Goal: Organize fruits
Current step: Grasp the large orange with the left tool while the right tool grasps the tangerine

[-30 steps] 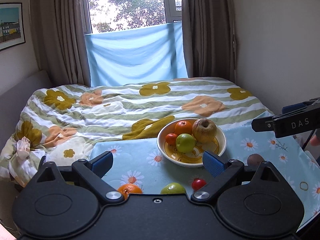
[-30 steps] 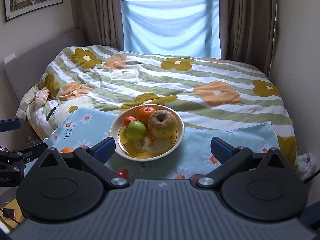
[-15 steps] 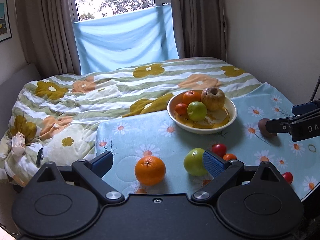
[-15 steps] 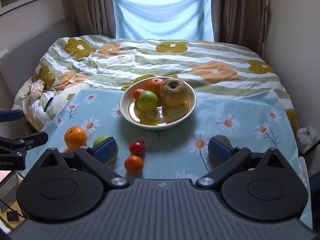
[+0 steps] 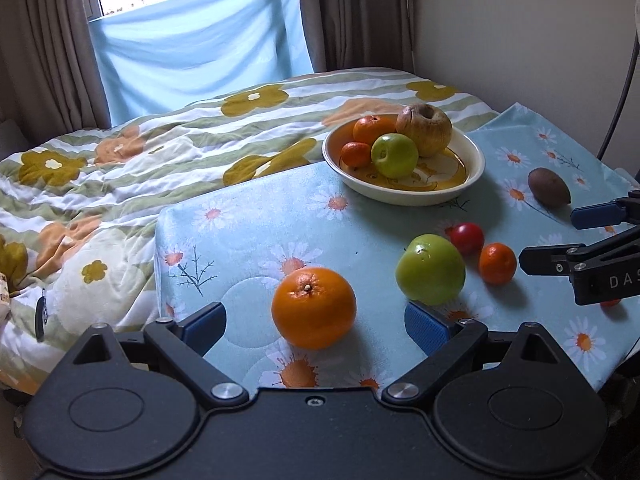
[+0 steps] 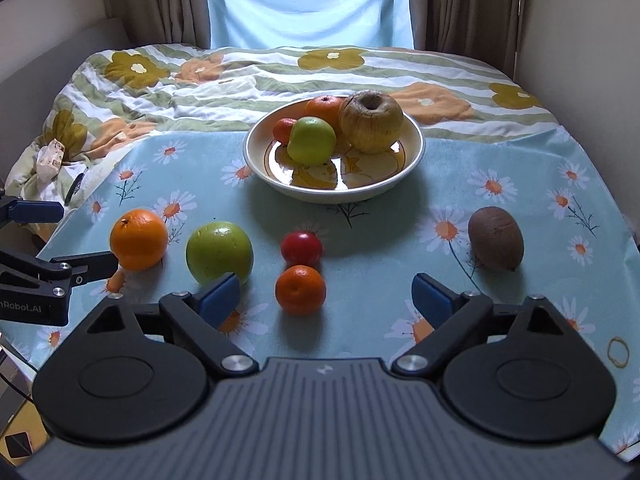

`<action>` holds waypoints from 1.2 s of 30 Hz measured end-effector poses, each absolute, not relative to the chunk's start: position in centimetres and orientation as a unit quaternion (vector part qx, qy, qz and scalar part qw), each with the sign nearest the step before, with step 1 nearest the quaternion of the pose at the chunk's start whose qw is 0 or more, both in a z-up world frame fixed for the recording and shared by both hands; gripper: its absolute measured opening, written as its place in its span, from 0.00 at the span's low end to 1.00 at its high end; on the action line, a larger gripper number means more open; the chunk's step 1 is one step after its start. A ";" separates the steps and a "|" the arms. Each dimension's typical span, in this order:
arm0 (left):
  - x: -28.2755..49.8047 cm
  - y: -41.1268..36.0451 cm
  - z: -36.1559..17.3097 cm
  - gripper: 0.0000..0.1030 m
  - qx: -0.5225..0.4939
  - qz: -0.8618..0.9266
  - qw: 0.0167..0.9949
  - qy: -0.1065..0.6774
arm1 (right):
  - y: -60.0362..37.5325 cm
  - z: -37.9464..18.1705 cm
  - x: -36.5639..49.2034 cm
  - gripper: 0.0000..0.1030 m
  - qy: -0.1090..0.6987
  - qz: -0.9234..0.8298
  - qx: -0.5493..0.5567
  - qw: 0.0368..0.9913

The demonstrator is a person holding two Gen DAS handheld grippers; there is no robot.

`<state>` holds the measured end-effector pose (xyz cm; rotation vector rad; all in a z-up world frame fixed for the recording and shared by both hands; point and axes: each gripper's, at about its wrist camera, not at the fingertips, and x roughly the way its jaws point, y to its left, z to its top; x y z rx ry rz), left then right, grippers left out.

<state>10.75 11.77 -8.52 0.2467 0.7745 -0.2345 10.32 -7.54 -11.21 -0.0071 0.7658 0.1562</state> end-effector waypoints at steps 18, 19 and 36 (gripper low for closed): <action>15.4 12.1 -12.2 0.79 0.113 -0.159 0.887 0.419 | -5.4 -15.0 12.7 0.75 0.413 0.053 -0.003 0.909; 15.5 11.9 -12.3 0.73 0.116 -0.160 0.885 0.421 | -5.3 -15.1 12.8 0.75 0.414 0.053 -0.004 0.909; 14.8 12.6 -12.5 0.63 0.115 -0.153 0.888 0.417 | -4.6 -15.4 13.5 0.60 0.414 0.067 -0.013 0.908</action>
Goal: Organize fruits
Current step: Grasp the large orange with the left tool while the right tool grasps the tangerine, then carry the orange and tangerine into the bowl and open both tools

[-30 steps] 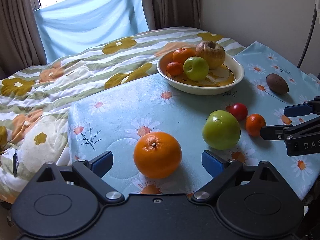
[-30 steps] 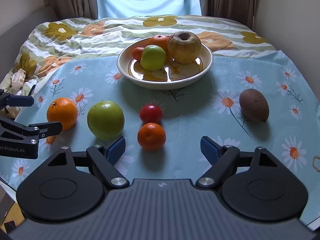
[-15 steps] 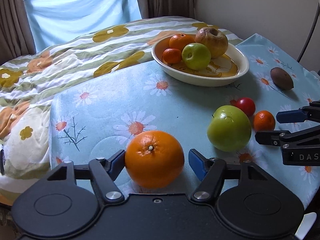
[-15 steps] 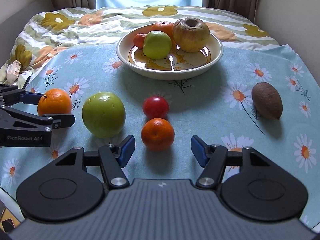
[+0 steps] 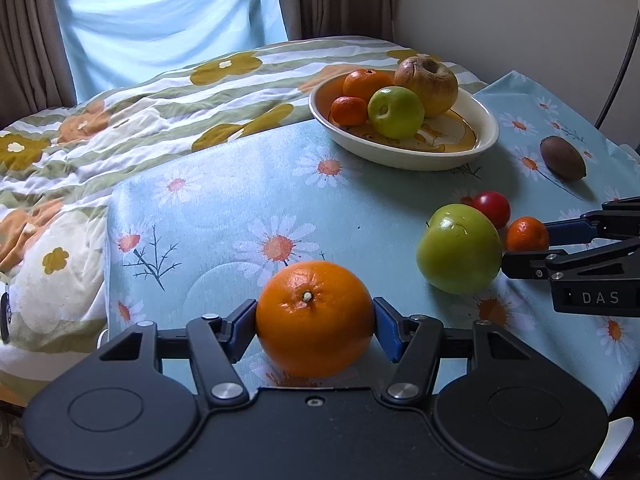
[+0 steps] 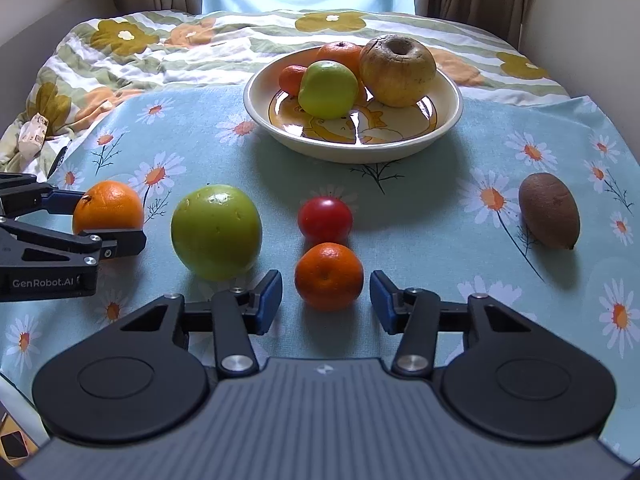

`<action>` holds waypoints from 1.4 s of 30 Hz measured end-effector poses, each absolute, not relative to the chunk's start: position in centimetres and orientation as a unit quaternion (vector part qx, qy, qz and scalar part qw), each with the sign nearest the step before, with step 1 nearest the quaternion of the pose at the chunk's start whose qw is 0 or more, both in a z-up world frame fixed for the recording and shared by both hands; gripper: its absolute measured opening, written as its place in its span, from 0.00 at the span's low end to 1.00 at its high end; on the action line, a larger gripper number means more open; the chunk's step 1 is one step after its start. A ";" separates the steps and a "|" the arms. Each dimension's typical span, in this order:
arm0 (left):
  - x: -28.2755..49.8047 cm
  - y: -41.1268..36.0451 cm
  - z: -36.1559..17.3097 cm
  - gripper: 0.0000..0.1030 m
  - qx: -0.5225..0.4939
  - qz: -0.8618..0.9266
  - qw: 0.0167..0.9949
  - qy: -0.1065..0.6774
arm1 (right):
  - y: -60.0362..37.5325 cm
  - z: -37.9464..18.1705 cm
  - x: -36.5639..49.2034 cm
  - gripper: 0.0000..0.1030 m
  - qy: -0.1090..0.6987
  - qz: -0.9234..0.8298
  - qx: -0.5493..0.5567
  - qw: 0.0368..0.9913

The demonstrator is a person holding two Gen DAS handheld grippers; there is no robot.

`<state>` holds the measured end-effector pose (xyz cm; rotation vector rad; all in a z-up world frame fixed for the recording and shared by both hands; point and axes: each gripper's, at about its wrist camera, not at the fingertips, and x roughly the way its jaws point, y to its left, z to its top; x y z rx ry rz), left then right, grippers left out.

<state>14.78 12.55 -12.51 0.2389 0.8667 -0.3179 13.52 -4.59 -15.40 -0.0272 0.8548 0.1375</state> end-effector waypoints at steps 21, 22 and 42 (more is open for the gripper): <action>10.9 11.8 -9.4 0.63 0.088 -0.145 0.908 0.384 | -6.0 -12.4 12.0 0.50 0.390 0.076 -0.013 0.917; 10.6 11.6 -8.9 0.63 0.085 -0.145 0.909 0.381 | -6.2 -11.9 11.9 0.50 0.388 0.075 -0.013 0.918; 9.4 4.0 -1.1 0.63 0.039 -0.118 0.934 0.335 | -12.9 -3.7 12.1 0.50 0.357 0.093 -0.031 0.929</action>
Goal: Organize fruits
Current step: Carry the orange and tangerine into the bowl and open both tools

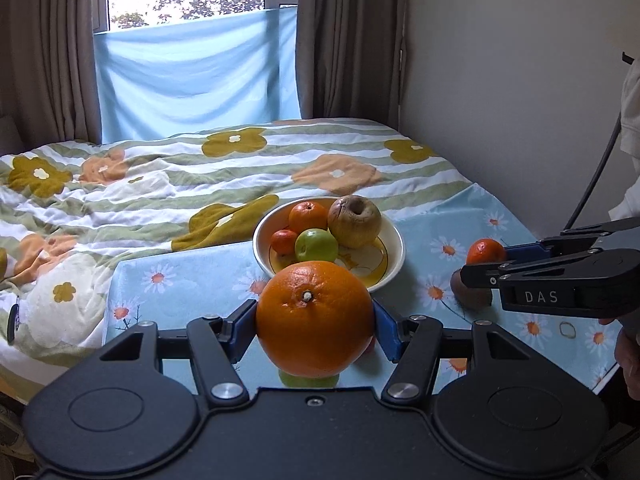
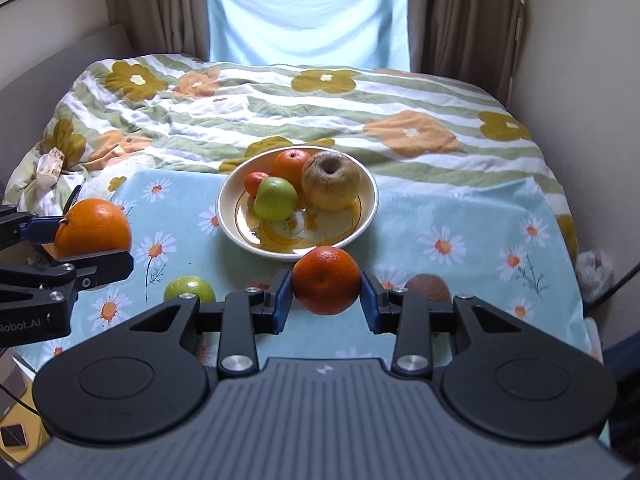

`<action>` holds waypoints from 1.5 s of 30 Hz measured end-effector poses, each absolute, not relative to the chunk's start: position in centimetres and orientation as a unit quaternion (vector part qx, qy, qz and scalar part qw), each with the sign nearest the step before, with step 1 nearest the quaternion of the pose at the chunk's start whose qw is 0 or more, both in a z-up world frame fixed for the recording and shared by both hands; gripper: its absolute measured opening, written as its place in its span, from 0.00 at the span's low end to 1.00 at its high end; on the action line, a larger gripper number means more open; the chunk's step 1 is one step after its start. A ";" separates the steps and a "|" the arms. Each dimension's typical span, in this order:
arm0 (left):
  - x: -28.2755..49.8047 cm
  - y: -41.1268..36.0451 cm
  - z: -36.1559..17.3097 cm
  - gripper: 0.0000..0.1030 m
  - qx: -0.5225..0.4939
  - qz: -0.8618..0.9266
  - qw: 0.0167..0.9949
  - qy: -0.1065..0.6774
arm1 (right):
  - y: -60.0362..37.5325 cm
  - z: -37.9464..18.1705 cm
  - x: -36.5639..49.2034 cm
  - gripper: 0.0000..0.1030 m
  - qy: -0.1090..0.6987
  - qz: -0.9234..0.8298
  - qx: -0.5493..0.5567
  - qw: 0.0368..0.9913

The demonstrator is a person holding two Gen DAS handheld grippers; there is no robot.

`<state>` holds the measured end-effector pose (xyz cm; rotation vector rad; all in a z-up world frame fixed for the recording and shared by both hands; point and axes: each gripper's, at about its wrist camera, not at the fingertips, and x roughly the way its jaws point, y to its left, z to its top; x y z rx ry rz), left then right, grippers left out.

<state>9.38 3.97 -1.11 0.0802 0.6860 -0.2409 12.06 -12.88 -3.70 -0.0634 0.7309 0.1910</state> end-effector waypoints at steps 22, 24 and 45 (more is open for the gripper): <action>16.6 -3.9 -5.3 0.63 0.013 -0.002 0.935 0.354 | -19.6 -4.6 21.1 0.50 0.352 0.218 -0.079 0.907; 17.4 -4.1 -6.0 0.63 0.014 0.001 0.933 0.359 | -19.7 -5.0 21.8 0.50 0.352 0.222 -0.081 0.906; 23.6 -6.4 -10.6 0.64 0.053 -0.010 0.914 0.402 | -21.3 -7.9 25.6 0.50 0.368 0.199 -0.055 0.906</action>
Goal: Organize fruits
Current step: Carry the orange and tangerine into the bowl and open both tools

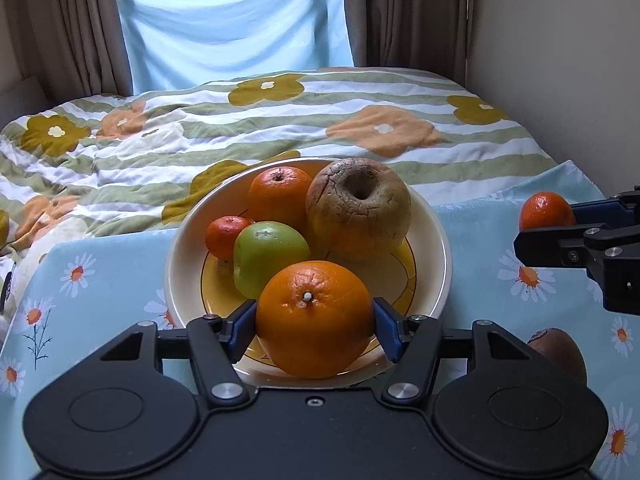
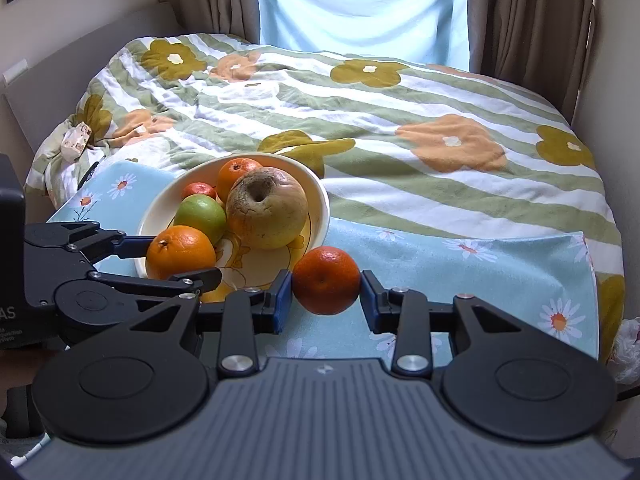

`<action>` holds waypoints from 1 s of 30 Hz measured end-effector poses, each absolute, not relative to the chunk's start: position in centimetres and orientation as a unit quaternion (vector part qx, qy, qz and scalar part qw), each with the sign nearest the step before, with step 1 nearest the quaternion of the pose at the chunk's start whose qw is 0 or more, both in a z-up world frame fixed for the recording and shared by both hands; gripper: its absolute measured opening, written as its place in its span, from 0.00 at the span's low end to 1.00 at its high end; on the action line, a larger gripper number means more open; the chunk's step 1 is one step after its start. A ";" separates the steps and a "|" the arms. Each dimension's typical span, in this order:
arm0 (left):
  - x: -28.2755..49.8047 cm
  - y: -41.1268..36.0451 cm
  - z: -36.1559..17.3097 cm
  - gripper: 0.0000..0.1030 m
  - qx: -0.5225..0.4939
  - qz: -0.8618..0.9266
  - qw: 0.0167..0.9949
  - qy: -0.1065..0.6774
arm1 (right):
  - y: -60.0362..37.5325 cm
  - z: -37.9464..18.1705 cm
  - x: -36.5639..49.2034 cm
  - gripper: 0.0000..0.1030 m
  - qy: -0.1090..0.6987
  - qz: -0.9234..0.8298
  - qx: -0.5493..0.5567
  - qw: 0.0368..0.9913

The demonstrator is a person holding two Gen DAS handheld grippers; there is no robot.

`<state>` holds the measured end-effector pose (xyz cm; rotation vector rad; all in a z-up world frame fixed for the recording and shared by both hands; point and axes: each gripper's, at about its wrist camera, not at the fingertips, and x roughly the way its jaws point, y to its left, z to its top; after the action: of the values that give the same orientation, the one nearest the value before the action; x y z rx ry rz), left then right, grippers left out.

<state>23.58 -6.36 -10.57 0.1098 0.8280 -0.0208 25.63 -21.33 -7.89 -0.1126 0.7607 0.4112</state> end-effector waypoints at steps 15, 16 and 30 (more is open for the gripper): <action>20.1 -4.1 -7.0 0.92 0.056 0.018 0.931 0.361 | -20.2 -7.2 26.6 0.50 0.366 0.213 -0.050 0.905; 19.8 -3.9 -6.8 0.92 0.052 0.022 0.931 0.360 | -20.0 -7.2 26.7 0.50 0.367 0.216 -0.050 0.903; 17.5 -2.0 -6.4 0.92 0.027 0.060 0.929 0.363 | -16.6 -9.8 28.3 0.50 0.390 0.262 -0.061 0.881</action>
<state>17.46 -2.04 -6.35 0.0553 0.7442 0.1230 28.28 -16.56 -9.84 -0.1274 0.8118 0.5458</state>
